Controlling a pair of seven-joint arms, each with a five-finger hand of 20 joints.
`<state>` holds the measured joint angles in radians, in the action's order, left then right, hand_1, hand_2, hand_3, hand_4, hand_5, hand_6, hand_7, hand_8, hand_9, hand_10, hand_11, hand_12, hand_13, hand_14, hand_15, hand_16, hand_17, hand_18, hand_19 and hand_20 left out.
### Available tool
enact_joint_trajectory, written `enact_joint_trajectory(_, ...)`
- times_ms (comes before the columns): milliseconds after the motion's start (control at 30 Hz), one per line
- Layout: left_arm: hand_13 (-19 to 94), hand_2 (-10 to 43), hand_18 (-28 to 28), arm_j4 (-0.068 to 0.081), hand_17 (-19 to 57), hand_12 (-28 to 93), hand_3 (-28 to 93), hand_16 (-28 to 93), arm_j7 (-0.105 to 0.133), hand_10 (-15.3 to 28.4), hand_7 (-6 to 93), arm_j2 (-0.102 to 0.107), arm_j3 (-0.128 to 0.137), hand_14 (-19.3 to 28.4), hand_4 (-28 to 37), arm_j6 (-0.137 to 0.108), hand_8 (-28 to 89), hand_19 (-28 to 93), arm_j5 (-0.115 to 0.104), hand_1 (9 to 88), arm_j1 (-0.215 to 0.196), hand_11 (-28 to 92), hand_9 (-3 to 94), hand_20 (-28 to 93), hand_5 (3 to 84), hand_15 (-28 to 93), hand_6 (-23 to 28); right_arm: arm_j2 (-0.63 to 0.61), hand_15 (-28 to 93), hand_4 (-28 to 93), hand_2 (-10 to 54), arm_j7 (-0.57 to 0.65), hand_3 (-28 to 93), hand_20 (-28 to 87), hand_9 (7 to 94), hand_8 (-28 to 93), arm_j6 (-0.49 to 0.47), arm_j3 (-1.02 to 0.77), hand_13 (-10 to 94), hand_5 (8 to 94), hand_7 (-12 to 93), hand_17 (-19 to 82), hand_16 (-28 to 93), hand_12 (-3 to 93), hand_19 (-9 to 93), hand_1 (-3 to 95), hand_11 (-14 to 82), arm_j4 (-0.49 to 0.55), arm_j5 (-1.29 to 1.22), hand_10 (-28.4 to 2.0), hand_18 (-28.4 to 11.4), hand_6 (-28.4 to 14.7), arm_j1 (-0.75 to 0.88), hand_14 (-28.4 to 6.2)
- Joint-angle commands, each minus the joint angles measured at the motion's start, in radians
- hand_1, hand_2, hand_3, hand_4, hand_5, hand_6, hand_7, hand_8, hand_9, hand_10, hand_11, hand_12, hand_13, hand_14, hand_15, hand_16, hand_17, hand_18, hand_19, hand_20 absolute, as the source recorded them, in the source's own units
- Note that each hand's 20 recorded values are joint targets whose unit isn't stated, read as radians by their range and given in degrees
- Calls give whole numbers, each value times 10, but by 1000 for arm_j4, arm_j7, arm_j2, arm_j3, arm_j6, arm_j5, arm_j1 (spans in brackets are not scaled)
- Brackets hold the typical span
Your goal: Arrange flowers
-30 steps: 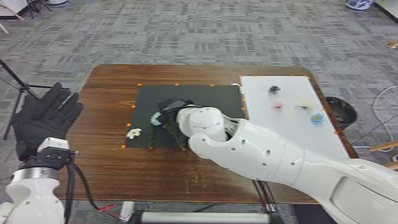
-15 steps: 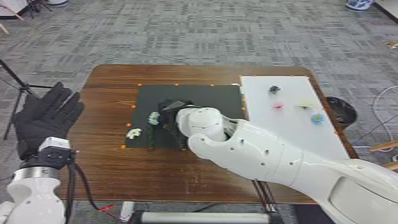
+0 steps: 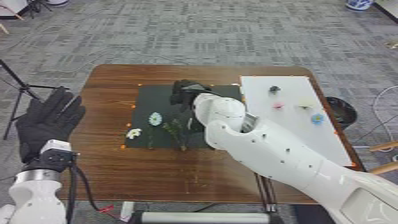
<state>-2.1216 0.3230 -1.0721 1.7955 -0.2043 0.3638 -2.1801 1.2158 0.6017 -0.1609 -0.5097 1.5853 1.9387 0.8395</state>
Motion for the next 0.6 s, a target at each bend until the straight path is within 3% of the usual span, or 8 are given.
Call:
enact_joint_trajectory(33, 260, 193, 156, 9, -64, 98, 726, -53, -13, 153, 98, -6, -22, 153, -283, 8, -78, 370, 8, 237, 15, 201, 340, 99, 445, 261, 99, -295, 733, -172, 167, -21, 763, 347, 503, -98, 158, -294, 626, 540, 88, 292, 270, 110, 775, 269, 97, 181, -18, -171, -241, -80, 234, -144)
enact_joint_trajectory(167, 256, 192, 154, 8, -60, 94, 726, -58, -4, 151, 98, -3, -15, 142, -283, -8, -79, 367, 13, 237, 6, 197, 342, 97, 449, 245, 93, -382, 730, -174, 163, 22, 762, 346, 506, -96, 199, -460, 622, 538, 90, 289, 271, 112, 774, 272, 99, 258, 5, -171, -239, -76, 412, -144)
enact_joint_trajectory(200, 254, 191, 154, 8, -60, 94, 726, -58, 0, 150, 99, -4, -14, 140, -283, -10, -80, 367, 4, 238, 5, 198, 342, 97, 450, 243, 91, -398, 727, -174, 162, 33, 764, 345, 506, -95, 204, -498, 621, 537, 91, 289, 270, 112, 773, 271, 99, 274, 11, -170, -238, -76, 451, -144)
enact_joint_trajectory(367, 252, 189, 152, 6, -59, 92, 726, -56, -1, 148, 98, -3, -6, 137, -283, -10, -82, 368, 0, 239, 2, 199, 341, 97, 452, 237, 90, -448, 716, -174, 145, 85, 763, 342, 506, -95, 206, -673, 618, 530, 89, 286, 266, 113, 769, 273, 97, 324, 26, -169, -238, -74, 616, -143)
enact_joint_trajectory(600, 251, 196, 152, 16, -59, 91, 710, -55, 5, 147, 96, 17, -23, 138, -283, -16, -81, 367, -5, 227, 37, 198, 341, 96, 452, 236, 91, -481, 713, -179, 67, 134, 759, 343, 488, -92, 101, -850, 607, 509, 80, 279, 267, 115, 768, 300, 85, 352, 14, -170, -239, -77, 749, -145)
